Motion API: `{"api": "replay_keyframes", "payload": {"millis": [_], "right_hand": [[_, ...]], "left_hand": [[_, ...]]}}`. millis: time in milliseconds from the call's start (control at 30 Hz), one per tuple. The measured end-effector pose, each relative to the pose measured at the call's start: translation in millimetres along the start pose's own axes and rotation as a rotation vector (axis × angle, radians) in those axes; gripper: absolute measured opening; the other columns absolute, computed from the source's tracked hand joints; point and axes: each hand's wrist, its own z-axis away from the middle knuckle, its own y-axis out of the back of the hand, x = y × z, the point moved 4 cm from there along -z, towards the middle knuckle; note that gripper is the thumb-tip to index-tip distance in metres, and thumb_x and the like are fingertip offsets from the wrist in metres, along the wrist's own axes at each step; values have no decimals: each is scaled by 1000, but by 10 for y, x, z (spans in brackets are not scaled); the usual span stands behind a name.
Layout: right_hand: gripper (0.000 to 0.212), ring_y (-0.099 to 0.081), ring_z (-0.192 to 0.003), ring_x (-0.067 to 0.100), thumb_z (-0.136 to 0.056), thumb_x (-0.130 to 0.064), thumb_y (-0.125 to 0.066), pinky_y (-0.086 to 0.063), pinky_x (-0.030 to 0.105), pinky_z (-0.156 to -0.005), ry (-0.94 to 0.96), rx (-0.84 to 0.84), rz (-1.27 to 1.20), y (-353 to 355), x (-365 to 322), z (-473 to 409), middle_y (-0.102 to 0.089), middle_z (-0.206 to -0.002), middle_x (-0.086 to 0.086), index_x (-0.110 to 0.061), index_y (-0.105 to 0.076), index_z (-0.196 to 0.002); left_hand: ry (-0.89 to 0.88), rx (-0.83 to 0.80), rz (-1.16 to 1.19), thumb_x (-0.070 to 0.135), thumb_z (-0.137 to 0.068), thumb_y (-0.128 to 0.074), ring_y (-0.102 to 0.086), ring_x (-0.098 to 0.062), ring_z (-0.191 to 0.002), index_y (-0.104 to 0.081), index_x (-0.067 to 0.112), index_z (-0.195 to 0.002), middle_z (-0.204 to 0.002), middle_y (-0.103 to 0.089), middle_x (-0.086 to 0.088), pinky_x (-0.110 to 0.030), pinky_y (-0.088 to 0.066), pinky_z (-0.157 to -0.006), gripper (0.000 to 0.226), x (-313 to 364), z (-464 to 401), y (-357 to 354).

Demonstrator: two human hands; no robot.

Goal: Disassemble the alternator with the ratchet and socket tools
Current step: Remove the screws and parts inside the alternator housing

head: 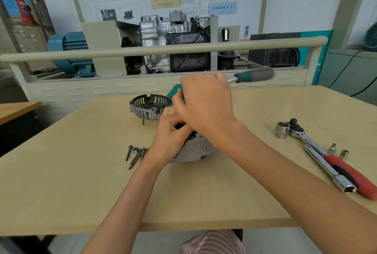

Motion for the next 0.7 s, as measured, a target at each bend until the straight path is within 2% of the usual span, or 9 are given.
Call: {"api": "replay_keyframes", "payload": {"millis": [100,200,267,333,433,500,567,633,700], "right_hand": [[21,-34,-59,17,-81,-25,-49,-28,34,-70,-86,43,-58,28,-18,34,-49,-59,1,-17,-47,-62],[27,-36,-54,16,-78,-20,-50,-29,31,-67,-60,14,-376,32,33,-6,-38,-51,-5,-15,-40,-54],[27,-37,-53,15,-77,-17,-49,-26,27,-67,-13,-45,-540,33,46,-49,-39,-48,-1,-12,-43,-51],[28,-37,-55,15,-78,-14,-48,-27,28,-64,-16,-112,-747,33,76,-72,-41,-49,9,-6,-44,-51],[33,-42,-61,26,-81,-11,-45,-33,32,-65,-31,-150,-902,42,154,-59,-46,-54,22,7,-48,-53],[28,-42,-61,23,-81,-10,-48,-32,30,-65,8,-110,-805,45,138,-20,-45,-56,14,3,-49,-56],[20,-40,-63,18,-81,-12,-51,-30,29,-67,15,-47,-527,20,99,20,-44,-61,3,-8,-45,-62],[12,-41,-69,19,-82,-21,-49,-28,32,-71,-53,-4,-140,-15,71,56,-45,-69,0,-14,-47,-73],[15,-47,-75,22,-83,-25,-45,-27,33,-73,-119,-1,55,-34,46,92,-52,-77,3,-13,-53,-82]], "left_hand": [[72,10,29,10,-76,-58,-43,-15,-72,-56,38,-40,-57,-50,11,-25,-33,-64,45,-3,5,-4],[67,-43,1,40,-73,-54,-47,-17,-84,-64,42,-55,-69,-57,11,-31,-35,-74,21,78,22,-10],[58,-85,16,49,-75,-49,-48,-15,-91,-70,29,-67,-81,-63,3,-34,-37,-83,30,73,28,-1],[47,-94,-16,44,-81,-53,-46,-18,-96,-73,21,-81,-90,-58,-17,-36,-36,-90,30,64,24,0],[-2,-71,-59,35,-83,-54,-43,-19,-88,-68,39,-75,-82,-51,-23,-34,-34,-86,17,79,16,3],[-35,-44,-55,35,-79,-59,-41,-9,-82,-66,41,-60,-77,-53,-18,-30,-33,-80,21,62,10,9],[-37,-19,-34,34,-76,-59,-43,2,-83,-68,39,-62,-76,-61,3,-28,-36,-78,17,47,15,0],[-35,8,-43,21,-75,-56,-42,12,-86,-64,49,-54,-81,-60,31,-25,-36,-79,36,36,4,-21],[-30,23,-52,16,-73,-54,-42,13,-84,-59,52,-46,-79,-56,39,-27,-34,-77,45,28,3,-38]]}}
